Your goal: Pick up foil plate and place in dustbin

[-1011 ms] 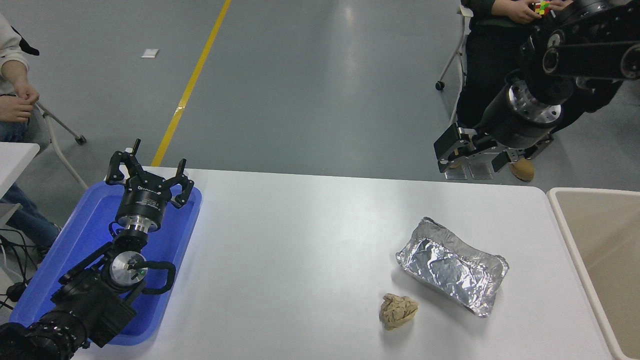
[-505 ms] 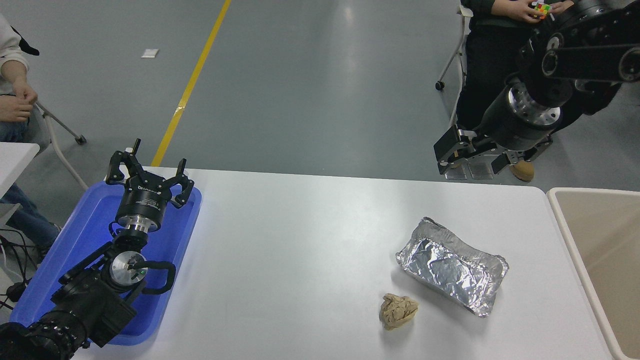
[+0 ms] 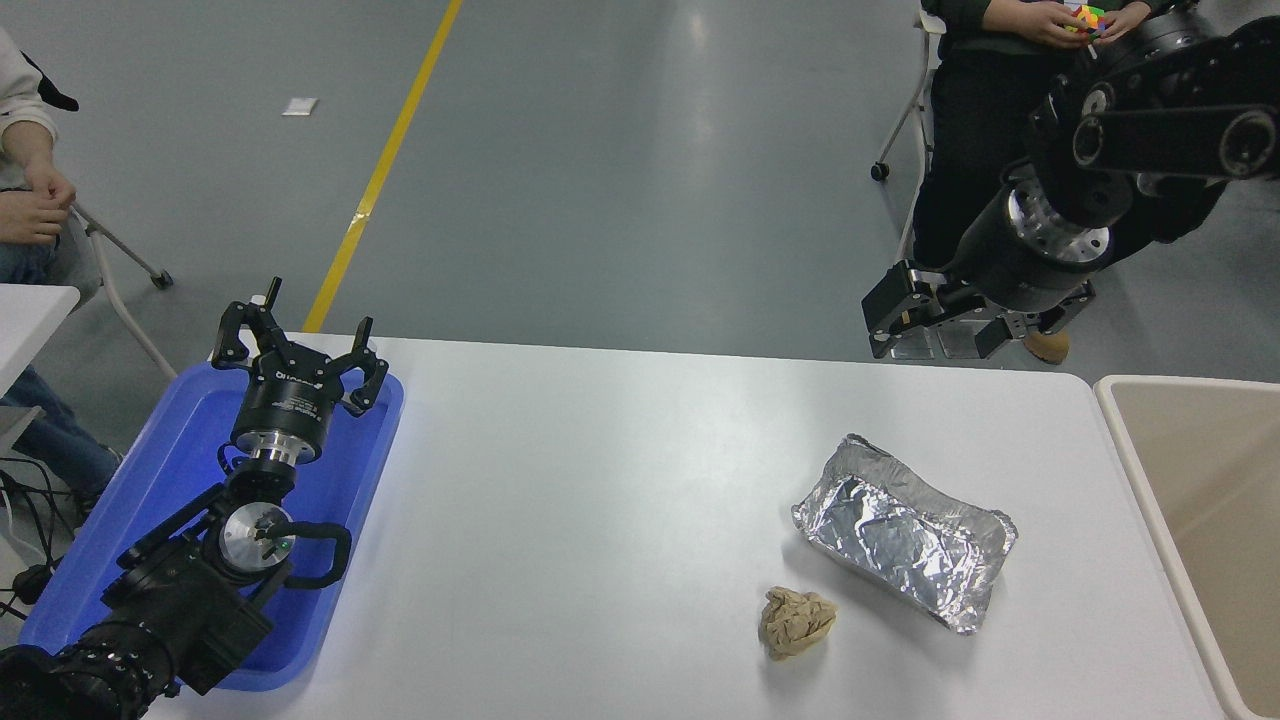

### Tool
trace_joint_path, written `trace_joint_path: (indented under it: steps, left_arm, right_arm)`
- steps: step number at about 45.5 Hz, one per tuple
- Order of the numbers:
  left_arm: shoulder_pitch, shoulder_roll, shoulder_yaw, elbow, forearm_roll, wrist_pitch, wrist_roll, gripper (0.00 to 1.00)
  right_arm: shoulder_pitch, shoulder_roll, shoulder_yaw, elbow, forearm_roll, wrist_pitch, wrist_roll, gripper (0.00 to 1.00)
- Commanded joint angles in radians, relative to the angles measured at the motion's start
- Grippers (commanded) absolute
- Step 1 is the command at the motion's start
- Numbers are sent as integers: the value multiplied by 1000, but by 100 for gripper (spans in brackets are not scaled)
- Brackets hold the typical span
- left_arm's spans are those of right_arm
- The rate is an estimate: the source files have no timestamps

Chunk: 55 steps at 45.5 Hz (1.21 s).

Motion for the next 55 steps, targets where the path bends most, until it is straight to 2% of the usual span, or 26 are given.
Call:
trace_joint_path:
  steps: [1, 24, 32, 47, 55]
  left_arm:
    - [0, 0, 0, 0, 0, 0, 0, 100]
    - [0, 0, 0, 0, 1, 0, 0, 100]
    - [-1, 0, 0, 0, 0, 0, 0, 100]
    - [0, 0, 0, 0, 1, 0, 0, 100]
    - [0, 0, 0, 0, 1, 0, 0, 100]
  right_arm:
    - [3, -30, 13, -9, 1, 2, 2, 100]
    - [48, -62, -38, 6, -5, 8, 2, 100]
    - [6, -137, -39, 31, 2, -19, 2, 100]
    - [-124, -307, -45, 63, 48, -196, 0, 100]
    - [-253, -356, -45, 67, 48, -277, 0, 100]
